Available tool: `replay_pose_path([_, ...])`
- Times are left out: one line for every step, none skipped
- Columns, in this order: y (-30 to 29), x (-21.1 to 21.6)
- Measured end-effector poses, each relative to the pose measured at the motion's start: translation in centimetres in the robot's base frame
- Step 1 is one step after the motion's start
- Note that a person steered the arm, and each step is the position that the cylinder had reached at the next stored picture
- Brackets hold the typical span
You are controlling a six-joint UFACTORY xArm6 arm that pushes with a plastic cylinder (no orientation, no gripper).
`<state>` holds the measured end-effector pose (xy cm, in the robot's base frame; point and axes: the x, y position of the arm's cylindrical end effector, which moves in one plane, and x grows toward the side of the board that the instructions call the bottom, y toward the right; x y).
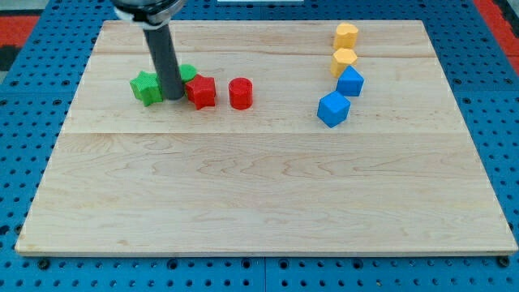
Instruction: Slide the green circle into the yellow hexagon
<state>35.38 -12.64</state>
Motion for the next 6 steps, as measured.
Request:
replay_pose_path([4.3,-3.2])
replay_pose_path([4.9,-5.4])
replay_pose_path([1.5,-5.4])
replay_pose_path([0.9,-7.5])
replay_pose_path([2.0,-9.4])
replay_pose_path([10.2,-9.7])
